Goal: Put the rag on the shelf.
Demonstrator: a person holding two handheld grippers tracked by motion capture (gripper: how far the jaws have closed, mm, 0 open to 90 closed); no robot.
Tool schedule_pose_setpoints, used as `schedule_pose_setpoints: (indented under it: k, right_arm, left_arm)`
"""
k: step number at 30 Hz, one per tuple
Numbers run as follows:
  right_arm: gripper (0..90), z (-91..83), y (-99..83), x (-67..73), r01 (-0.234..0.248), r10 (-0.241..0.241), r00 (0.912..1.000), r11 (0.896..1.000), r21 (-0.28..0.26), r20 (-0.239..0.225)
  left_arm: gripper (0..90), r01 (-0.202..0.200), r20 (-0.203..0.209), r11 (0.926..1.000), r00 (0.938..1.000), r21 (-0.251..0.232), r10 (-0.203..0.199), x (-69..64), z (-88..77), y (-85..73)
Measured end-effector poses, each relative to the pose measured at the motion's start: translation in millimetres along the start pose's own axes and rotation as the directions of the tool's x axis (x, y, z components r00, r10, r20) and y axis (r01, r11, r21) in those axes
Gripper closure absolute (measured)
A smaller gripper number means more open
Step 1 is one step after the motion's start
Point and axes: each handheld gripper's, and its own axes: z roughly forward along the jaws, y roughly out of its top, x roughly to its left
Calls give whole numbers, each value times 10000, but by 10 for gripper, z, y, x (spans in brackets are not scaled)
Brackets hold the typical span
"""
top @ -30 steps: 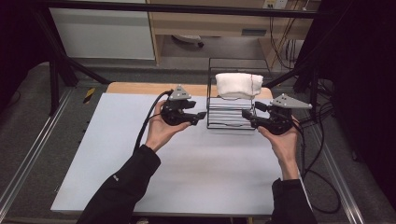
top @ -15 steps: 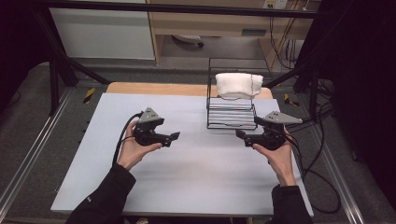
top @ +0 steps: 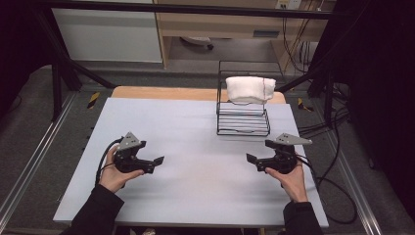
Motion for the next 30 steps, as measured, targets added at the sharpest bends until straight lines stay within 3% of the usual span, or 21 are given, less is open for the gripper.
schedule_pose_setpoints:
  k: [8, 15, 30]
  right_arm:
    - [7, -10, -248, -17, -264, 270, 9994, 9993, 250, -201]
    - [7, -41, -422, -61, -575, 582, 9982, 9970, 522, -122]
    - [7, -77, -584, -62, -454, 470, 9987, 9964, 720, -207]
  left_arm:
    - [56, 111, -136, 9994, 9998, 323, -107, 100, -125, -298]
    - [57, 296, -266, 9985, 9992, 462, -283, 177, -209, -457]
    - [58, 157, -165, 9981, 9998, 598, -147, 200, -231, -588]
